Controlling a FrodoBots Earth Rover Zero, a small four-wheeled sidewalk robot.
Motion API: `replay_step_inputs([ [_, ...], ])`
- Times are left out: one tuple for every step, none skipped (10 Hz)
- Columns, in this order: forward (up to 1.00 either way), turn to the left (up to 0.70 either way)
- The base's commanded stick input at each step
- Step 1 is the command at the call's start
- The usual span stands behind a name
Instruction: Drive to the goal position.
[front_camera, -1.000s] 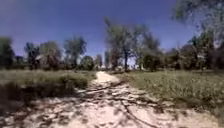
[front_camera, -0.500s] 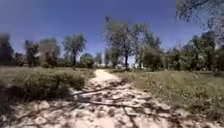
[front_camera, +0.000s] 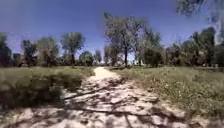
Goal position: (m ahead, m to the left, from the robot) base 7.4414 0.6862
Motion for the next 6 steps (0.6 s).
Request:
replay_step_inputs([
  [0.85, 0.00],
  [0.85, 0.00],
  [0.85, 0.00],
  [0.85, 0.00],
  [0.85, 0.00],
  [0.85, 0.00],
])
